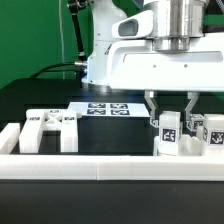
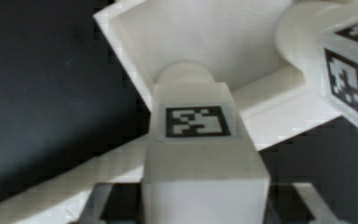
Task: Assemble chair
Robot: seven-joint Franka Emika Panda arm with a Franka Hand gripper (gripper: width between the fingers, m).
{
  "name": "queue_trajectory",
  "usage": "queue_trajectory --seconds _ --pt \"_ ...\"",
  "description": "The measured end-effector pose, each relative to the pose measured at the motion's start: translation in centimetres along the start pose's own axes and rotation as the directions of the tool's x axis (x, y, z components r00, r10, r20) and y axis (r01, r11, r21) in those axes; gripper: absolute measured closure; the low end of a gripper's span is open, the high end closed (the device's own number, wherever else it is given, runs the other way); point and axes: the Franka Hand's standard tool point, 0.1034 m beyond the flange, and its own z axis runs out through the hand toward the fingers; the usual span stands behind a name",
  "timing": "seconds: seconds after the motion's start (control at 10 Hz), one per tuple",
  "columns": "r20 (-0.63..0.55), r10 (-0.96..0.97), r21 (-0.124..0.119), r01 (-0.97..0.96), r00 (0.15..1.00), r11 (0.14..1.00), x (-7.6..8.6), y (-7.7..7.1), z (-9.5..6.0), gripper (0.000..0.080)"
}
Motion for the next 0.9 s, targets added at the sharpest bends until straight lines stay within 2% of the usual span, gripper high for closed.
queue_trajectory --seconds 0.2,0.3,0.5,0.7,0.8,0.9 --pt "0.002 0.275 -0.002 -0.275 0.961 0.961 -0.12 0.13 0.03 0.0509" --pt "0.009 0.409 0.003 -0.410 0.912 0.912 -0.23 0.07 0.08 0.0509" --pt "0.012 0.651 0.002 -0.651 0.759 0.759 -0.44 -0.09 0.10 0.0509" --pt "0.011 0.708 -0.001 -0.708 0.706 0.706 -0.47 -0.09 0.07 0.0509" --pt "0.023 0.768 0.001 -0.768 0.640 0.640 -0.44 0.01 0.07 0.0509" --pt "0.024 0.781 0.001 -0.781 0.624 0.624 -0.43 0.04 0.07 0.0509"
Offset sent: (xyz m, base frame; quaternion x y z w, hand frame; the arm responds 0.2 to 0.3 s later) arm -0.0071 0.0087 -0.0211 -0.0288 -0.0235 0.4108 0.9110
